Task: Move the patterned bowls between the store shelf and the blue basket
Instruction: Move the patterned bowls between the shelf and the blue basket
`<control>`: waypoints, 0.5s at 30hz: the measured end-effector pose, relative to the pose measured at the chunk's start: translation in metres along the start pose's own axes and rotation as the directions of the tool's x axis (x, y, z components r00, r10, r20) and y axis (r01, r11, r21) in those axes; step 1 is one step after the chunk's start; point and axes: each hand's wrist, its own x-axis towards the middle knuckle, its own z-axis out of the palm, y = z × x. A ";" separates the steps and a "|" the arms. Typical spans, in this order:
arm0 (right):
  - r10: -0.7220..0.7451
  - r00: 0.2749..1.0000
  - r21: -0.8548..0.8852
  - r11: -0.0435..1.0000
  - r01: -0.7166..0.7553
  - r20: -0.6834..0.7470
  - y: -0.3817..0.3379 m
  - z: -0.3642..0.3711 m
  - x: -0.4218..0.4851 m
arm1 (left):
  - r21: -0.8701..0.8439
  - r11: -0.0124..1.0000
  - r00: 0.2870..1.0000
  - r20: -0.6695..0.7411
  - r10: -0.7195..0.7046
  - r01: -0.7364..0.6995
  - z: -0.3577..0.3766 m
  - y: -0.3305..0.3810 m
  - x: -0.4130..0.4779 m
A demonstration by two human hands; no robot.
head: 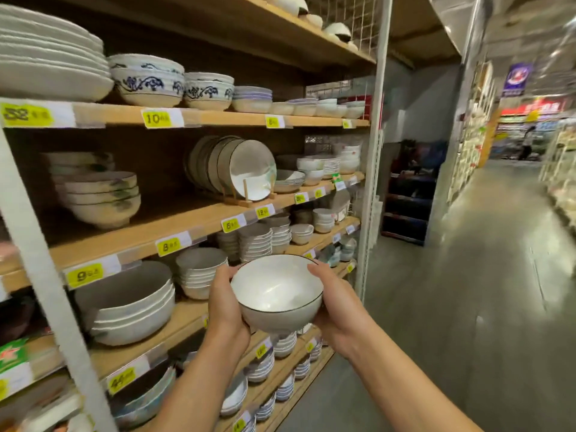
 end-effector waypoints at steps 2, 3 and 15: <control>-0.013 1.000 -0.003 1.000 0.013 -0.022 -0.014 -0.014 0.013 | 0.009 1.000 1.000 0.001 -0.010 0.010 0.021 -0.006 0.010; -0.016 0.999 -0.003 1.000 0.016 -0.030 -0.020 -0.020 0.020 | 0.013 1.000 1.000 0.000 -0.022 0.022 0.031 -0.008 0.016; -0.125 0.992 0.115 0.985 0.128 -0.033 -0.039 -0.006 0.134 | -0.018 0.998 0.998 -0.033 0.056 -0.057 0.065 0.007 0.120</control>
